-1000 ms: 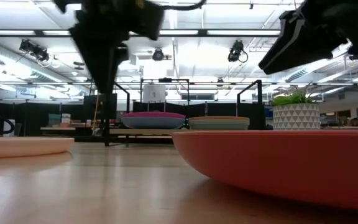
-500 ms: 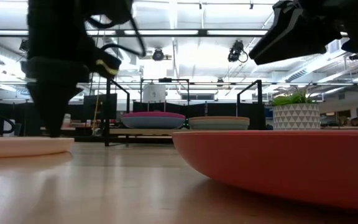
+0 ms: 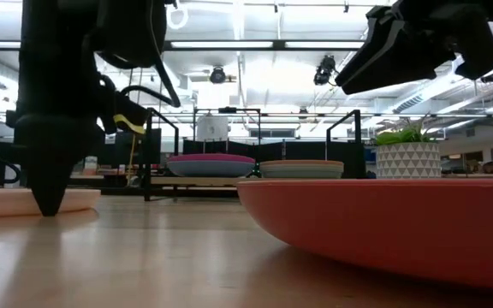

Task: Place and stack plates onto a shelf
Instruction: Stack the light orange plate on top of the brown plate on the shelf

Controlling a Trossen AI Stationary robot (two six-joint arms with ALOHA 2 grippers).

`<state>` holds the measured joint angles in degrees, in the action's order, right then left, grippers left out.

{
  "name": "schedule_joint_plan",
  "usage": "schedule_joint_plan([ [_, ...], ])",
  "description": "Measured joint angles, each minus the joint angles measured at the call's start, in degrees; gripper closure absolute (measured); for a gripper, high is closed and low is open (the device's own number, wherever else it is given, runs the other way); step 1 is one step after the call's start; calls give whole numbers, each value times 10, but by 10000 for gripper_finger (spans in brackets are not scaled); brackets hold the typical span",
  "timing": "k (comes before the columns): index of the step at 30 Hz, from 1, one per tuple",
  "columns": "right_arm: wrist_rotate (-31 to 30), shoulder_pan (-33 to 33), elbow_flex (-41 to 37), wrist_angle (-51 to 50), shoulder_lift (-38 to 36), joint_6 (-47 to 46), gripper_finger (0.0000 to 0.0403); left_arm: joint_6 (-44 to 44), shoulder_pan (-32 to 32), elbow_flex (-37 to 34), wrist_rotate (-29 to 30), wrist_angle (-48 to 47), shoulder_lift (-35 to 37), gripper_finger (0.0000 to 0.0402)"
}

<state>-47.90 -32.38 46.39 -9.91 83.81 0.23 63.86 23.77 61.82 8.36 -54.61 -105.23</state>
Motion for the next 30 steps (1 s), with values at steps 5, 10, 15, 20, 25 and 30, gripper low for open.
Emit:
schedule_joint_plan([
  [5,1,-1,0,0,0,3,241,-21,-1,-2,-8,9,2,324],
  [10,0,0,0,-1,0,4,241,-113,-3,44,-24,6,-1,387],
  [15,-5,0,0,-5,0,4,241,-239,-3,122,-18,-25,-1,385],
  [20,-4,0,0,-6,0,-10,241,-409,-9,195,49,-33,0,385],
  [25,7,0,0,-12,0,-22,241,-596,-41,227,100,-19,0,385],
  [30,10,0,0,-13,0,-36,241,-779,-100,228,104,37,0,385],
])
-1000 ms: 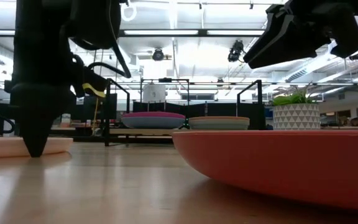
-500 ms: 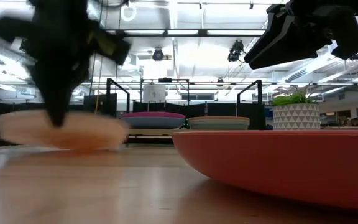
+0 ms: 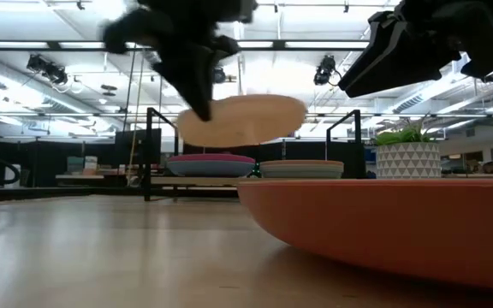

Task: Place and stack plates onto a shelf
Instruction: Stack the light orange plate on top of the brown plate on the shelf

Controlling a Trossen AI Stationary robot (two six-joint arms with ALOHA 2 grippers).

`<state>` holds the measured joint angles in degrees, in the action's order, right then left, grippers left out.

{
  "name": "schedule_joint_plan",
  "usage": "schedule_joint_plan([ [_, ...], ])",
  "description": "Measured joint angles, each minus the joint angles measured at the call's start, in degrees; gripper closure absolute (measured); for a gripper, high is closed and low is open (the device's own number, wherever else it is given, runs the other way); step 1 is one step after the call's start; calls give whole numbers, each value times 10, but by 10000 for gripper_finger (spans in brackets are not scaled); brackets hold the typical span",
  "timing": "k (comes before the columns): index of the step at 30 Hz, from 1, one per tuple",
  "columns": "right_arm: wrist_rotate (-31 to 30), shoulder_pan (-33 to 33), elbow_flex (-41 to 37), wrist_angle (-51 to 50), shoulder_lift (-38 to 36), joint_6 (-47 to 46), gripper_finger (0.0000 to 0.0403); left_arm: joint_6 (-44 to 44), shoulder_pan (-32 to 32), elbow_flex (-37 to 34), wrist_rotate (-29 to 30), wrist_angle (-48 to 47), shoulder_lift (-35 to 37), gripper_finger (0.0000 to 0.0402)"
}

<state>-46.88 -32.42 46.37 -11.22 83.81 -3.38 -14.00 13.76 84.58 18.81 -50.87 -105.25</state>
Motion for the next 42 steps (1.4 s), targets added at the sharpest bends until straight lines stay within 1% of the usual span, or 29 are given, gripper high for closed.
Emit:
schedule_joint_plan([
  [4,-9,0,0,-1,0,-12,241,-104,-64,0,-14,25,0,385],
  [8,-22,0,0,-4,0,-28,241,-171,-143,0,-70,54,0,385],
  [11,-32,-1,0,-12,-3,-47,241,-214,-197,0,-111,93,0,385],
  [16,-72,-1,0,-36,-25,-76,241,-310,-260,0,-173,144,-2,386],
  [19,-96,-2,0,-44,-42,-89,241,-363,-279,0,-180,169,-7,386],
  [22,-107,-2,0,-44,-60,-88,241,-402,-289,0,-190,207,-8,386],
  [25,-119,-2,0,-45,-78,-86,241,-434,-301,0,-222,214,-12,386],
  [27,-135,-2,0,-47,-89,-86,241,-447,-307,1,-226,224,-22,386],
  [28,-144,-2,0,-49,-95,-86,241,-448,-310,2,-226,216,-26,386],
  [35,-196,-2,0,-68,-130,-87,241,-457,-331,65,-226,185,-69,386],
  [37,-197,-2,0,-72,-135,-87,241,-458,-338,88,-227,154,-83,386],
  [42,-198,-2,0,-72,-137,-89,241,-468,-350,144,-235,135,-119,386],
])
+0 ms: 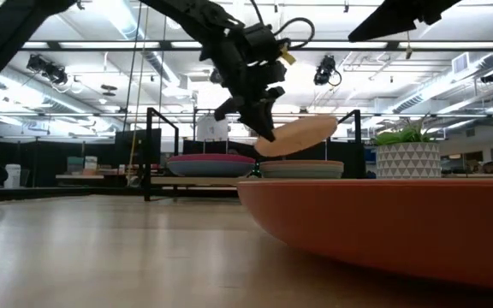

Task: Place and stack plates onto a shelf
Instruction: Stack the light orange plate on top of the brown plate on the shelf

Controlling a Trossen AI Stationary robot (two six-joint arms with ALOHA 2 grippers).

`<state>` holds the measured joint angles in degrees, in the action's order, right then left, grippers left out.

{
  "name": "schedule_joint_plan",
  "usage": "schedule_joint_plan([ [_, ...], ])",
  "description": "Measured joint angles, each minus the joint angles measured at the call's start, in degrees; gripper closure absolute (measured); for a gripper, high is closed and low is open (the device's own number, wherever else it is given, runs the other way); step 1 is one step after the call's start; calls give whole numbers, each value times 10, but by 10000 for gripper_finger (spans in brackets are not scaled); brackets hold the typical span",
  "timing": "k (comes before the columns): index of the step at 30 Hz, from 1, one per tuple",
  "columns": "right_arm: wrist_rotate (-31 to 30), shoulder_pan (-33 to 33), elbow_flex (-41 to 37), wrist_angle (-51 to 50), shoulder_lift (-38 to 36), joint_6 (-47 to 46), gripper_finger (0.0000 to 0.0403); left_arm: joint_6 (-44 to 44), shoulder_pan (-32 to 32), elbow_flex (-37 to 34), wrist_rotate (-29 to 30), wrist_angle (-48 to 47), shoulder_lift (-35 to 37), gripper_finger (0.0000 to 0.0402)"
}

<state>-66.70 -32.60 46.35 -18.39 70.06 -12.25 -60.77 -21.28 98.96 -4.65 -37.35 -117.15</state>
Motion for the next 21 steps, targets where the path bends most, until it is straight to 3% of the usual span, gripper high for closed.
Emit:
schedule_joint_plan([
  [10,2,0,0,-8,0,-22,241,-16,-21,33,11,-5,-42,379],
  [21,5,0,0,-15,0,-46,241,14,-26,34,-11,32,-46,277],
])
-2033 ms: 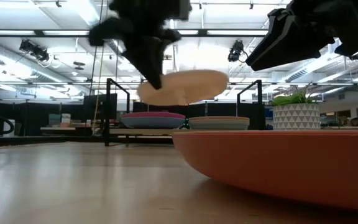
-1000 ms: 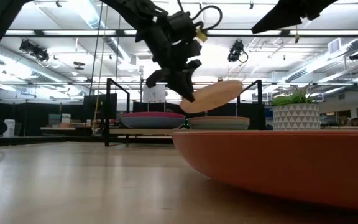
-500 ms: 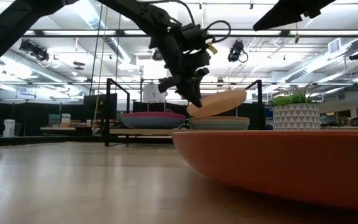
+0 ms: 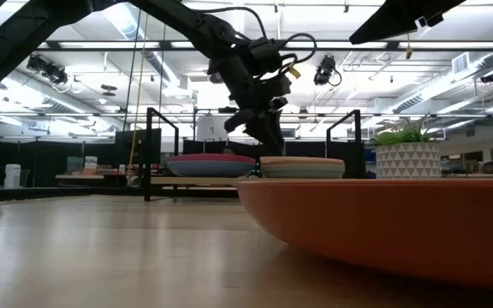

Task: Place and stack plates onto a shelf
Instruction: Stack the light orange plate on top of the brown plate on the shelf, then stack the orange plate on top of the pink plate on the shelf

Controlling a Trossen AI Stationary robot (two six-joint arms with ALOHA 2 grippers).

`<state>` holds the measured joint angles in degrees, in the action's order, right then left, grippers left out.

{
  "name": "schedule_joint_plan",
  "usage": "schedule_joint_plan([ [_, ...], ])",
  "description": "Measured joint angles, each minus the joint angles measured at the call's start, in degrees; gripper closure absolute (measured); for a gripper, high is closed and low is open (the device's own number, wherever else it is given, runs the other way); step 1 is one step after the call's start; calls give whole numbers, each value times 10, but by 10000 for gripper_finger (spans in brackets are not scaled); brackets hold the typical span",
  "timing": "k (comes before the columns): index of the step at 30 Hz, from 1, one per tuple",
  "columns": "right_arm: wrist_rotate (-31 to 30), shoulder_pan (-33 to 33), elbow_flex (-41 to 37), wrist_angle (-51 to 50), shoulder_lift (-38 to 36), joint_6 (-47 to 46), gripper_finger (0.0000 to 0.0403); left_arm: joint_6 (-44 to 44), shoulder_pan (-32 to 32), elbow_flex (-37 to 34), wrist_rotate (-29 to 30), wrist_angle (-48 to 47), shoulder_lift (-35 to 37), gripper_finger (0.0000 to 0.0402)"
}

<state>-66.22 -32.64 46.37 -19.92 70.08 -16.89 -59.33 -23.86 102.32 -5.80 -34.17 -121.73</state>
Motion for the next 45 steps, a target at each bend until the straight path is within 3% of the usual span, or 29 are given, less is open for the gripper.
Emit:
schedule_joint_plan([
  [5,0,0,0,-1,0,-6,241,48,-7,0,5,21,0,270],
  [11,4,0,0,-4,0,-11,241,116,-17,0,122,39,-1,279],
  [17,15,0,0,-11,0,-16,241,142,-11,-1,100,-3,-3,281],
  [21,18,0,0,-27,0,-16,241,160,17,-1,30,-52,12,281],
  [27,22,0,0,-50,0,4,241,268,83,-1,-2,-146,19,281],
  [31,28,0,0,-61,0,17,241,290,140,-1,-34,-225,19,281],
  [36,33,0,0,-64,0,25,241,302,226,-1,-44,-245,19,281],
  [40,53,-1,0,-64,0,28,241,329,297,-1,-34,-234,19,281],
  [45,63,-11,0,-64,0,32,241,350,379,-1,27,-215,19,281],
])
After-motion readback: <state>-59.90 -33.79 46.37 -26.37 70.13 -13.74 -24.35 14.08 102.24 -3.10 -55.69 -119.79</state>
